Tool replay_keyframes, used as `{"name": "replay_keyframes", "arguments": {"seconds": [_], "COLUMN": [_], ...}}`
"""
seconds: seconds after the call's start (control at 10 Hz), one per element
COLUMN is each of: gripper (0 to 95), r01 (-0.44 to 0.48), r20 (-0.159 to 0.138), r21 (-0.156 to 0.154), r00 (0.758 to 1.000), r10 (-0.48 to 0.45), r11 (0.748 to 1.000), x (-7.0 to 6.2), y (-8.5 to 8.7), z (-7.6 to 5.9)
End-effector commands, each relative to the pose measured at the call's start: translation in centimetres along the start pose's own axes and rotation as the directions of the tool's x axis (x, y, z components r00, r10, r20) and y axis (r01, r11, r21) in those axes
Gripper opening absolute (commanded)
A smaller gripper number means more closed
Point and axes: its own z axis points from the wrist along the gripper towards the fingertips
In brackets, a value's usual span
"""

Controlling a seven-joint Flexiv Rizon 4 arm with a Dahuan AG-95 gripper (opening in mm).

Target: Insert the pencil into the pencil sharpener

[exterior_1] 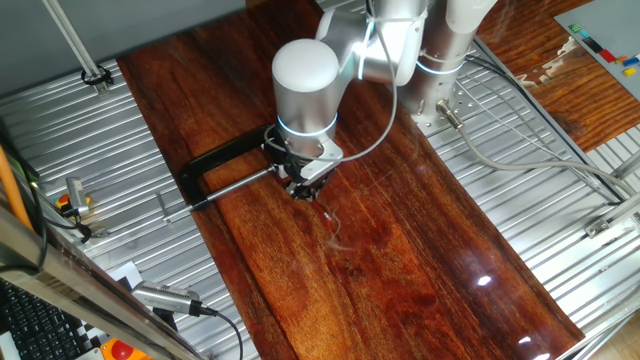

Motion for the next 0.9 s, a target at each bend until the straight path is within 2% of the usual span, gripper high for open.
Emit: {"name": "replay_keyframes", "arguments": {"seconds": [0.1,0.9], "gripper": [0.0,0.0], "r01": [-0.010,-0.056], "r20": [0.006,0.028], "r21": [0.001,0.003], "r00": [1.000,0.998], "r10": [0.010,0.056], "r11": [1.000,0.998], "x": [-0.06,-0.20], "y": [0.08,0.08], "z": [-0.02,-0.54]}}
